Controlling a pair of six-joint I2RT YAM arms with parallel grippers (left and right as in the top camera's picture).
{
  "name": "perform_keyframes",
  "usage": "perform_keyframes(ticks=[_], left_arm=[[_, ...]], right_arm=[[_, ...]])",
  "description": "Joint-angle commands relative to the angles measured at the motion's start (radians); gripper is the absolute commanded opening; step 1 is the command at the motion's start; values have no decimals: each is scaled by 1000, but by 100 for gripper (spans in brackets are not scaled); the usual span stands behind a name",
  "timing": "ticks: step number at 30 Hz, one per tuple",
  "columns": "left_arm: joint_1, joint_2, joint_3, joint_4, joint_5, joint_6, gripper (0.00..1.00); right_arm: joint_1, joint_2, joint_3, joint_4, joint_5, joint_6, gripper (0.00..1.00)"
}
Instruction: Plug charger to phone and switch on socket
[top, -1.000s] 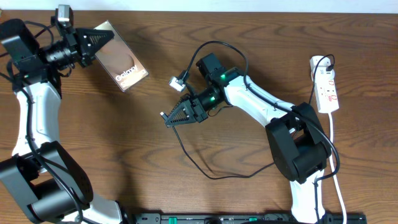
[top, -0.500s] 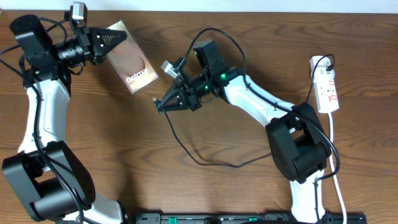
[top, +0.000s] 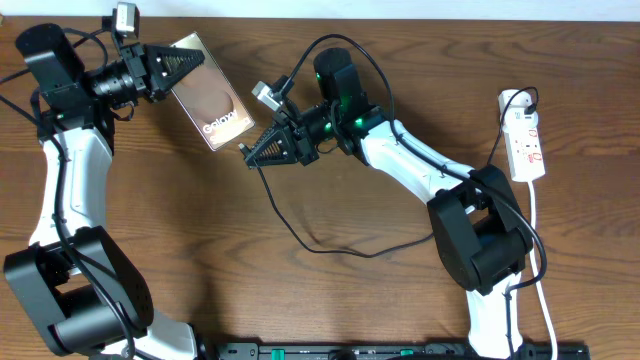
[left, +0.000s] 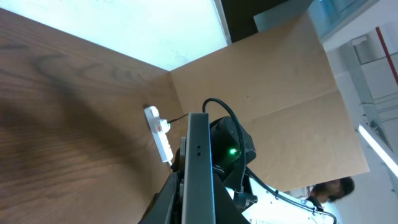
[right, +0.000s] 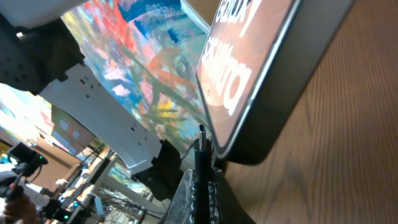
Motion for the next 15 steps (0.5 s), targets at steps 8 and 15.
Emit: perform_keyframes(ticks=[8, 15], left_arm=[[0, 0, 5, 6, 31, 18, 8], [-10, 0, 5, 6, 31, 18, 7]], right_arm=[[4, 6, 12, 21, 12, 67, 1], [4, 6, 12, 45, 19, 86, 1]])
